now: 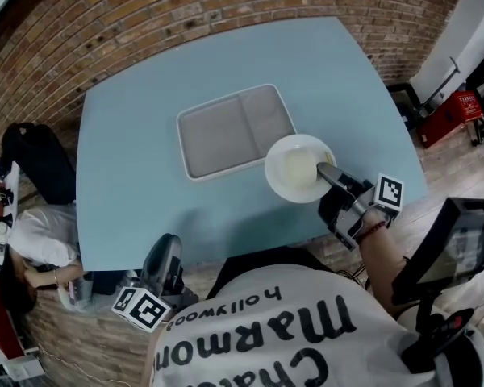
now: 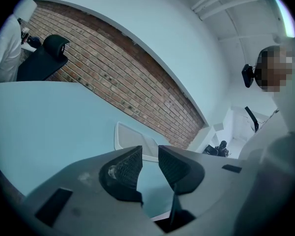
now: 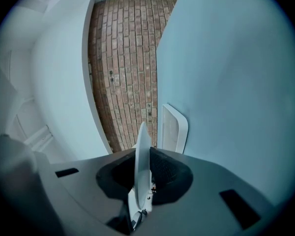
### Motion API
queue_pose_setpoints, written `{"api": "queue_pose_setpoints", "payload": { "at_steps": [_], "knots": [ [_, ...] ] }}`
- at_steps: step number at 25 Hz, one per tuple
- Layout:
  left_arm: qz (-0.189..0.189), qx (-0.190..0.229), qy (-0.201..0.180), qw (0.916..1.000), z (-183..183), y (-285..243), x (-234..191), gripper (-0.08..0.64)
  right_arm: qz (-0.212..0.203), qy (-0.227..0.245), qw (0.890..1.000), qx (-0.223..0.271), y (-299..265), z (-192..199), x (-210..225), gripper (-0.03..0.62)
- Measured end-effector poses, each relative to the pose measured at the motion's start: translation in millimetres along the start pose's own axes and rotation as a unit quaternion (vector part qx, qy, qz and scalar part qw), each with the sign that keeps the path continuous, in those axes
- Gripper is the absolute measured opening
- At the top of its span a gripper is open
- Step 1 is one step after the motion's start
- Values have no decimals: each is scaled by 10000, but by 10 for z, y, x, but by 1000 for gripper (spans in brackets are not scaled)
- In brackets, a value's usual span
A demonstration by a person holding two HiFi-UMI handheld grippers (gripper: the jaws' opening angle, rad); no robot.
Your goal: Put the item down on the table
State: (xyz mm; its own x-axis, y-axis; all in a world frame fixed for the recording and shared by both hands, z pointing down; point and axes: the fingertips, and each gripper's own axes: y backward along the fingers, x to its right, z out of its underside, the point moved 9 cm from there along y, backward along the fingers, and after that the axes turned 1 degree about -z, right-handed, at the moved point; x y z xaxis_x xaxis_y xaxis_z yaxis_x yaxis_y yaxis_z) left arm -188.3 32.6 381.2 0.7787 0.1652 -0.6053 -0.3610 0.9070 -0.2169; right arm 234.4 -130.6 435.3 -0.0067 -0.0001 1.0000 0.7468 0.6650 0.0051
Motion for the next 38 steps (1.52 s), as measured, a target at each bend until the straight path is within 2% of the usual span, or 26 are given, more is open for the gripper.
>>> {"api": "queue_pose_setpoints", "payload": {
  "at_steps": [8,17,38],
  "knots": [
    [-32,48,183,9998,-23,-24,-152,104,44,57,10000,69,-110,-23,10,41],
    [144,14,131,9998,-174,-298,-231,104,62,32,9998,173,-266,-119,58,41],
    [-453,105,538,9975,-345,-253,-675,104,311,-77,9995,84,-946,-279,187,41]
  ]
}}
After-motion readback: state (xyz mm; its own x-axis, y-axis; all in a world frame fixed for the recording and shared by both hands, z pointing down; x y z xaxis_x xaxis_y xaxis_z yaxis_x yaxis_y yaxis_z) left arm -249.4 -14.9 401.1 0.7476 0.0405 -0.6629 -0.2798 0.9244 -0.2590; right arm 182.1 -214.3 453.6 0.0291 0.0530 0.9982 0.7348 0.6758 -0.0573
